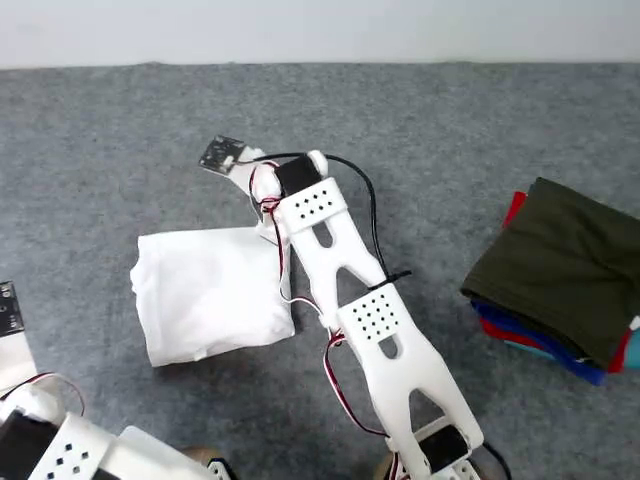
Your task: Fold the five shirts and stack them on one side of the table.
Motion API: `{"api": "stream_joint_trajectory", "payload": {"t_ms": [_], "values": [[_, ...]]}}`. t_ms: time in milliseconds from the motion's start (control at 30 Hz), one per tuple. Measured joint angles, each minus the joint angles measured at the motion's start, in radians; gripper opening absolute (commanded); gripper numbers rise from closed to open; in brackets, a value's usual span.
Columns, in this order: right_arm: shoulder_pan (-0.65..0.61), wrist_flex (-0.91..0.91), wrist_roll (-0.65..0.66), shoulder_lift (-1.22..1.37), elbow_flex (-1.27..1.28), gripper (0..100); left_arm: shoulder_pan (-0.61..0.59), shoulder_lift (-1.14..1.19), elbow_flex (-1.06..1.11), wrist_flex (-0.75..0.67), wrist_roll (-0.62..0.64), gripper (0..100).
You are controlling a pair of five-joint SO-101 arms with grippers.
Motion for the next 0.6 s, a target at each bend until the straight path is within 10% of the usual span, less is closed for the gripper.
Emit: {"api": "stream_joint_trajectory", "payload": {"t_ms": [333,600], "values": [[0.018,0.0,0.0,-0.037,0.0,0.9,0.0,0.0,0.0,0.0,0.0,2],[-0.196,-0.008,0.0,-0.186,-0.002,0.9,0.0,0.0,0.0,0.0,0.0,2]]}}
